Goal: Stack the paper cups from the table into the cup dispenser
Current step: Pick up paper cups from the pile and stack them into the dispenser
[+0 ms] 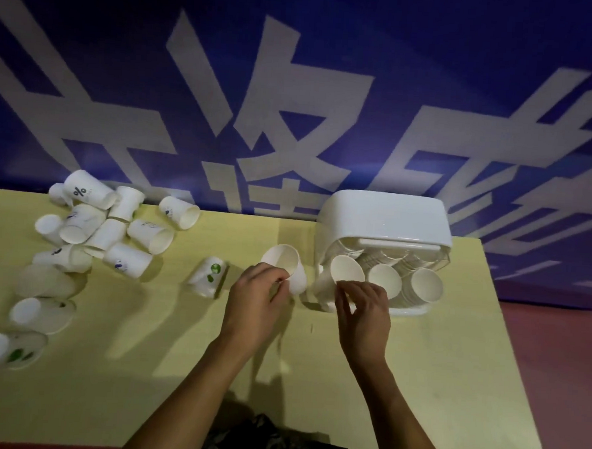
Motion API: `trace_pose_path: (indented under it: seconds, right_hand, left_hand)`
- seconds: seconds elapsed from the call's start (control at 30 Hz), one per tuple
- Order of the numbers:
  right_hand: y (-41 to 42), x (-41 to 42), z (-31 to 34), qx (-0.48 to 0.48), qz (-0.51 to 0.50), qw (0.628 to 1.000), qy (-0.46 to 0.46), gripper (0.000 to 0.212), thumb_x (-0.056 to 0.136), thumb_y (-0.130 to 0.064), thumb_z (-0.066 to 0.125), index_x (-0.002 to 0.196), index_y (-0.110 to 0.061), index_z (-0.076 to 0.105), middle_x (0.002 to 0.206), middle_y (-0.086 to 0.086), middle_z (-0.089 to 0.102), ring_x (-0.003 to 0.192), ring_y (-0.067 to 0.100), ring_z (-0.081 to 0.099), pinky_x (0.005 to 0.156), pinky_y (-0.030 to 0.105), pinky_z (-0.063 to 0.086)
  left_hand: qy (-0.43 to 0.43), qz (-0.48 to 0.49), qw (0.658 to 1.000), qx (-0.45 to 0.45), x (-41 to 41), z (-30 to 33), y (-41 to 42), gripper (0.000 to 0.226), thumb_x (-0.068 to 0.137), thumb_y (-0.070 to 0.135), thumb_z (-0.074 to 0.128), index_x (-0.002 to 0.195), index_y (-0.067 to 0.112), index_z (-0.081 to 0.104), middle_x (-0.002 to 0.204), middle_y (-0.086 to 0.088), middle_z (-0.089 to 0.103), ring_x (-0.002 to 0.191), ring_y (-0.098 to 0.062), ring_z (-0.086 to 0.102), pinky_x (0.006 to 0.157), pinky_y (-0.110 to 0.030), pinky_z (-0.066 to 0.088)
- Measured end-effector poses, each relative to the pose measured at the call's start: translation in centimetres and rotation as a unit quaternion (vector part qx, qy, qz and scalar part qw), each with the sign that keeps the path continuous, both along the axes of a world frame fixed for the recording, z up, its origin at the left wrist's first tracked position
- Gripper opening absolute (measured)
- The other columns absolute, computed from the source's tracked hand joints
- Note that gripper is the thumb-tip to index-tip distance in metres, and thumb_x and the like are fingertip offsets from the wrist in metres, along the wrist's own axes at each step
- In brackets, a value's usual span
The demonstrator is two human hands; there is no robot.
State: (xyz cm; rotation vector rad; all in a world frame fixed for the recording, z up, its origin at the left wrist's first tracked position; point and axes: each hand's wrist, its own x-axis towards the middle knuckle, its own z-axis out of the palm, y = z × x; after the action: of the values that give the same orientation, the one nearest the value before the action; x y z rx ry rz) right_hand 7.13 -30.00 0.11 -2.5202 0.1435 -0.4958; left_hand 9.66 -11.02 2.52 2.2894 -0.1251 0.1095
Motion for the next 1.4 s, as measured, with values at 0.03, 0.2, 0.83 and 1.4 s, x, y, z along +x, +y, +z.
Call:
trace_pose_path:
  seconds: [0.03, 0.2, 0.83, 1.4]
  right_hand:
    - [-1.4, -0.4, 0.1, 0.009, -0.003, 1.000, 0.004, 0.011, 0.083, -0.009, 0.073, 0.091, -0.016, 0.073, 0.088, -0.004, 0.071, 0.087, 0.022, 0.056, 0.071, 0.027, 0.045]
    - [-8.3, -1.7, 0.5, 0.012, -0.019, 1.000, -0.019, 0.014, 0.084, -0.006, 0.072, 0.095, -0.014, 0.073, 0.086, -0.003, 0.069, 0.084, 0.022, 0.058, 0.071, 0.024, 0.042]
    - [-19.1, -0.8, -0.9, -0.041, -0.019, 0.998, 0.053, 0.015, 0.082, -0.002, 0.072, 0.088, -0.016, 0.073, 0.083, -0.002, 0.069, 0.091, 0.027, 0.058, 0.058, 0.029, 0.049]
    - [-19.6, 1.5, -4.9, -0.104, 0.045, 0.986, 0.122, 0.016, 0.080, -0.002, 0.068, 0.075, -0.018, 0.067, 0.066, -0.004, 0.062, 0.075, 0.026, 0.053, 0.062, 0.034, 0.046]
  left_hand:
    - [-0.001, -0.007, 1.000, 0.000, -0.2, 0.0, -1.6, 0.010, 0.086, 0.013, 0.065, 0.094, 0.017, 0.070, 0.091, 0.005, 0.065, 0.082, -0.015, 0.058, 0.072, -0.028, 0.048]
    - [0.001, -0.039, 0.999, 0.003, -0.5, 0.6, -8.9, 0.010, 0.089, 0.017, 0.062, 0.095, 0.019, 0.070, 0.095, 0.007, 0.065, 0.087, -0.011, 0.057, 0.072, -0.022, 0.044]
    - [0.022, -0.135, 0.983, 0.125, 2.0, -1.6, -20.0, 0.020, 0.092, 0.014, 0.052, 0.097, 0.012, 0.071, 0.096, -0.004, 0.064, 0.096, -0.024, 0.055, 0.077, -0.030, 0.044]
    - [0.110, -0.185, 0.960, 0.179, 3.6, -5.7, -21.4, 0.021, 0.095, 0.020, 0.050, 0.090, 0.013, 0.069, 0.096, -0.004, 0.063, 0.096, -0.023, 0.054, 0.078, -0.035, 0.047]
